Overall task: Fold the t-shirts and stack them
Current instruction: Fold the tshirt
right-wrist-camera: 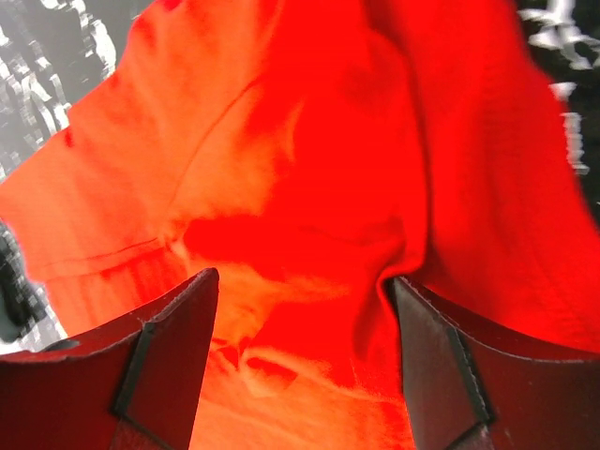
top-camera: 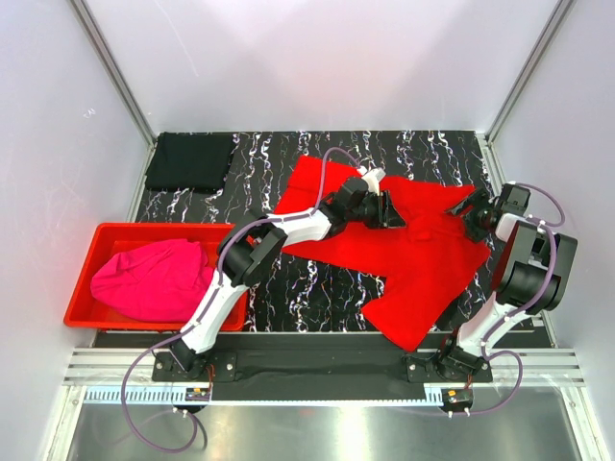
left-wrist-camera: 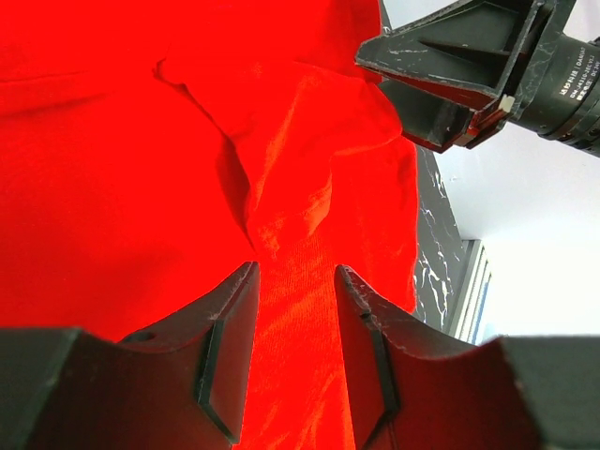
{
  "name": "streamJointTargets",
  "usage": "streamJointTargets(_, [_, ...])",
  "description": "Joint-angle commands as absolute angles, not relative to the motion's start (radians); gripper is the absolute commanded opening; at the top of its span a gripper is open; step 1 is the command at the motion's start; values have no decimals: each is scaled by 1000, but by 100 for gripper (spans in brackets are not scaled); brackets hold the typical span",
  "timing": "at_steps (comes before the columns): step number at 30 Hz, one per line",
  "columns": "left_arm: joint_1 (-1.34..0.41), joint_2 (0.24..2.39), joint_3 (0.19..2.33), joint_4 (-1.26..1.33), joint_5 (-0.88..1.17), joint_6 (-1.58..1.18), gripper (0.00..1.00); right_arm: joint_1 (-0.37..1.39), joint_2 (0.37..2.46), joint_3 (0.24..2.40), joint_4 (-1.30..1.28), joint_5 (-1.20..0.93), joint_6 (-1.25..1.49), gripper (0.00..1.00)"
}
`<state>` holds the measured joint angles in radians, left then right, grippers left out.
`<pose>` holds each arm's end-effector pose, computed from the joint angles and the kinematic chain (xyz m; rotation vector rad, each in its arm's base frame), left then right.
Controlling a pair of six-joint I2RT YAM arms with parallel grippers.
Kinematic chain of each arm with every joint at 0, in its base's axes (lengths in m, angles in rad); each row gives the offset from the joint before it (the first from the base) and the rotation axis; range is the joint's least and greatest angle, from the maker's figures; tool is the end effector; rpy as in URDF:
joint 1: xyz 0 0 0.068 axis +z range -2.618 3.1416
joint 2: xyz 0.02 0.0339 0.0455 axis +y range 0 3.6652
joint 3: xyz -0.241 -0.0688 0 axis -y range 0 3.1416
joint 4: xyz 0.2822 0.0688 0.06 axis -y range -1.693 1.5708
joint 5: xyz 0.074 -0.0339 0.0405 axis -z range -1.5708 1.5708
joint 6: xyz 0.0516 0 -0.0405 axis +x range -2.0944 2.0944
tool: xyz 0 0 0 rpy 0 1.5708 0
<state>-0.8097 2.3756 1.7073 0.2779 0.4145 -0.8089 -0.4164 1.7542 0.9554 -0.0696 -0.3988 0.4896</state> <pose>0.3743 -0.4231 0.1067 0.3123 2.2112 -1.3930 0.3578 -0.1363 0.0973 0.8932 2.2422 0.5184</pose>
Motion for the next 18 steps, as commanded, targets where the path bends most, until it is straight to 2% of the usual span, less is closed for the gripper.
streamJointTargets(1, [-802,2359,1747,310,405,-790,43,-420,1758,976,-8,-491,477,77])
streamJointTargets(12, [-796,2359,1741,298,426,-805,42,-420,1704,965,-133,-567,525,74])
streamJointTargets(18, [-796,2350,1727,301,434,-801,42,-422,1681,963,-86,-664,643,69])
